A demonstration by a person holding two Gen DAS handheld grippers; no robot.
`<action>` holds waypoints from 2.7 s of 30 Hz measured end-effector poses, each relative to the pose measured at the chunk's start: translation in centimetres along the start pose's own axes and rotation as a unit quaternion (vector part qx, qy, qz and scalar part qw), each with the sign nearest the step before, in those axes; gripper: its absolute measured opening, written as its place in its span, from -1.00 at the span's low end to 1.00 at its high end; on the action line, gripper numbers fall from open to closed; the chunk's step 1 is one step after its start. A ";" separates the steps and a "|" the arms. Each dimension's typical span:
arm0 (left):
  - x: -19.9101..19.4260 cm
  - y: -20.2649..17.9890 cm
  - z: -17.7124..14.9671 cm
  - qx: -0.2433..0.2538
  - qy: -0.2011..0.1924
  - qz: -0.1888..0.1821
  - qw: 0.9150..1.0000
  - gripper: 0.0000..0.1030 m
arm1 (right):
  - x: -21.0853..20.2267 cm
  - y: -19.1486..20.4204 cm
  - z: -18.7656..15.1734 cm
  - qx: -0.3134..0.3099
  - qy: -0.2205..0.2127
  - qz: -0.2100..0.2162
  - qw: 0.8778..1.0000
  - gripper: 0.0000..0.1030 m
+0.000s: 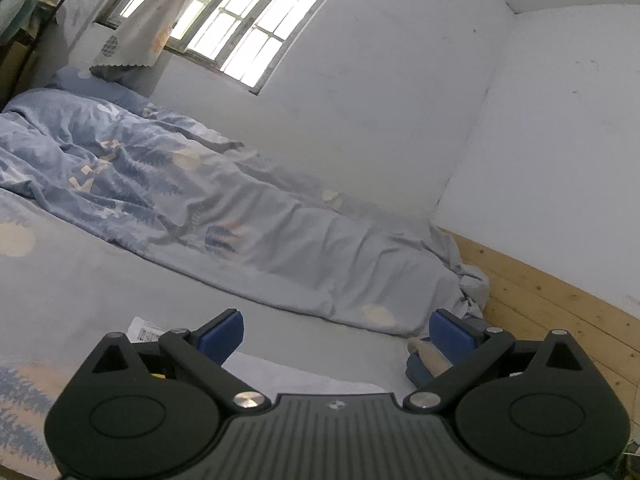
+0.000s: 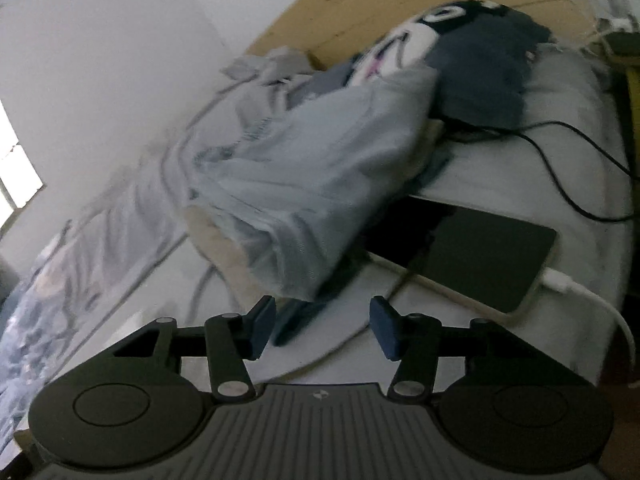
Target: Lace up shoes with both hands
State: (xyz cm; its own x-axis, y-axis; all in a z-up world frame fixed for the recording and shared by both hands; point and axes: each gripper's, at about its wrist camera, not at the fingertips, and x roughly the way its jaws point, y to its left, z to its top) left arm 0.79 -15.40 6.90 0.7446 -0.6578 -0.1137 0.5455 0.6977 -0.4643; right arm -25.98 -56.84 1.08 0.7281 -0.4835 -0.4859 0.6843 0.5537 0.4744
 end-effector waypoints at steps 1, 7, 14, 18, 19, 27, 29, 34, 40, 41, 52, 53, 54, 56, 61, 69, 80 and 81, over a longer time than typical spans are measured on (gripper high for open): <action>0.0 0.1 0.0 -0.001 0.001 0.000 1.000 0.98 | 0.1 0.0 -0.1 -0.001 0.002 -0.013 1.000 0.07; 0.1 0.2 0.0 -0.005 0.007 -0.002 1.000 0.98 | 1.2 -0.5 -0.2 0.012 -0.001 -0.060 0.998 0.07; 0.0 0.0 0.1 -0.002 0.008 -0.011 1.000 0.98 | 2.4 -0.5 0.1 0.012 -0.006 -0.093 0.996 -0.14; 0.0 0.3 0.2 -0.009 0.009 -0.014 1.000 0.98 | 2.9 -0.5 0.0 -0.009 -0.005 -0.118 0.993 -0.62; -0.1 0.3 0.2 -0.011 0.010 -0.016 1.000 0.98 | 2.9 -0.4 0.0 -0.013 -0.005 -0.121 0.993 -0.68; 0.6 0.0 -0.2 -0.032 0.054 -0.071 0.996 0.98 | 2.2 1.7 -1.2 -0.047 0.014 -0.087 0.995 -0.94; 0.8 -0.3 -0.4 -0.031 0.064 -0.090 0.993 0.98 | 1.7 3.4 -2.1 -0.071 0.025 -0.055 0.996 -0.94; 0.8 -0.9 -0.9 -0.025 0.077 -0.116 0.990 0.98 | 0.2 8.1 -4.2 -0.145 0.029 0.022 0.989 -0.95; 0.9 -0.5 -0.8 -0.047 0.081 -0.125 0.988 0.98 | -1.9 14.0 -5.0 -0.282 -0.049 0.098 0.953 -0.95; 1.0 -0.3 -0.8 -0.057 0.083 -0.129 0.986 0.98 | -2.4 15.0 -5.3 -0.312 -0.066 0.112 0.941 -0.95; 1.5 3.0 -0.8 -0.182 0.111 -0.220 0.952 0.98 | -8.3 20.6 -12.4 -0.549 -0.205 0.268 0.765 -0.96; 1.6 3.4 -0.8 -0.197 0.112 -0.227 0.947 0.98 | -8.7 20.8 -12.8 -0.554 -0.208 0.278 0.757 -0.96; 1.7 4.0 -0.9 -0.220 0.113 -0.237 0.939 0.98 | -9.0 21.0 -13.1 -0.559 -0.211 0.288 0.748 -0.96; 1.9 5.0 -1.1 -0.255 0.110 -0.248 0.928 0.96 | -9.6 21.3 -13.8 -0.567 -0.215 0.309 0.732 -0.96; 2.2 7.1 -1.2 -0.305 0.112 -0.245 0.913 0.22 | -10.0 22.0 -14.4 -0.575 -0.215 0.334 0.715 -0.96; 1.8 8.0 -0.8 -0.307 0.112 -0.228 0.917 -0.23 | -10.5 21.8 -14.5 -0.565 -0.207 0.339 0.723 -0.96; 1.8 7.5 -0.7 -0.288 0.123 -0.224 0.923 -0.64 | -10.3 21.8 -13.7 -0.555 -0.200 0.326 0.739 -0.96; 1.8 7.5 -0.8 -0.286 0.124 -0.224 0.923 -0.71 | -10.3 21.9 -13.7 -0.555 -0.200 0.325 0.739 -0.96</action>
State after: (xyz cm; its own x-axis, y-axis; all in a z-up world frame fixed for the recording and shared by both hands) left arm 5.91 -11.60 2.57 0.3438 -0.9383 0.0372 0.4316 0.1227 -0.8937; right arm -19.04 -30.47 6.36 0.9941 0.0913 -0.0587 -0.1083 0.8648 -0.4902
